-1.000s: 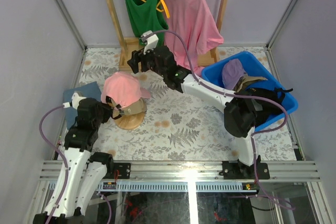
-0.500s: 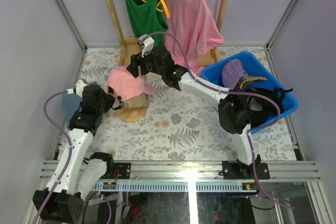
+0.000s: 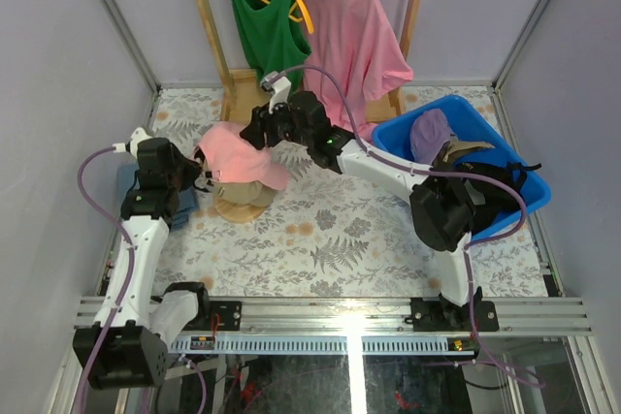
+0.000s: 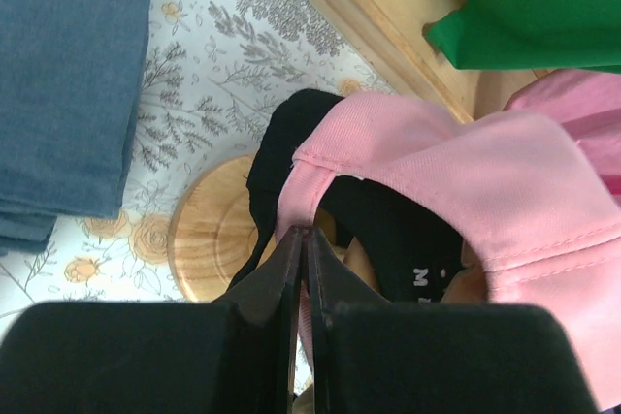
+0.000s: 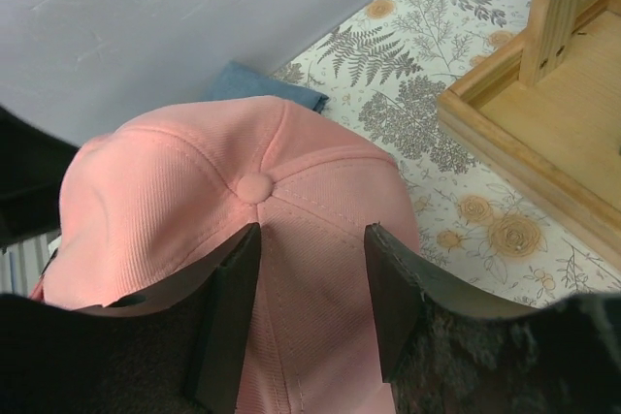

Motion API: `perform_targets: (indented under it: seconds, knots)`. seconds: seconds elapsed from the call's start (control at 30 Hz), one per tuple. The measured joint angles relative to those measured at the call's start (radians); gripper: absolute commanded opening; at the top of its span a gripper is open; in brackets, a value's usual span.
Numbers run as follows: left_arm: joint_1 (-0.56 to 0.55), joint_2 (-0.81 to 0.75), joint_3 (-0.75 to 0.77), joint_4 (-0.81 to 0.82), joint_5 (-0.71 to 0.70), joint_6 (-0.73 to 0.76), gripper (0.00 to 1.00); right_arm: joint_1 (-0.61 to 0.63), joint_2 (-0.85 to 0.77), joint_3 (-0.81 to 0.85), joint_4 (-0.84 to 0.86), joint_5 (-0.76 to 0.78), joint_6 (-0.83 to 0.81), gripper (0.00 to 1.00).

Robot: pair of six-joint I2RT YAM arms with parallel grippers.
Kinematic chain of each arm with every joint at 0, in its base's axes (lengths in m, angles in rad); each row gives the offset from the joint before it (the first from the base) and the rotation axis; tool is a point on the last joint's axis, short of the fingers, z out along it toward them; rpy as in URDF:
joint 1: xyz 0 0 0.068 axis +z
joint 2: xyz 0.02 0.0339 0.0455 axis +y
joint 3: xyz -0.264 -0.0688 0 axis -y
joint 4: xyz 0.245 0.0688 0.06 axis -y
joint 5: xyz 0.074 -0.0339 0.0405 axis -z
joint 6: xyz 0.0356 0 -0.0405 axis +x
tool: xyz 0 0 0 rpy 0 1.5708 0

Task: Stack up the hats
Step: Stack the hat on the hat.

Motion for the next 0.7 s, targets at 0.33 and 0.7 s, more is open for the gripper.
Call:
perform_targets:
  seconds: [0.33,0.7]
  knots:
    - [0.031,0.104,0.073,0.093,0.096,0.060,0.00,0.001,-0.075,-0.116,0.047,-0.038,0.031,0.52]
    - [0.047,0.141,0.073,0.169,0.169,0.063,0.00,0.061,-0.192,-0.264,0.080,0.069,0.046,0.69]
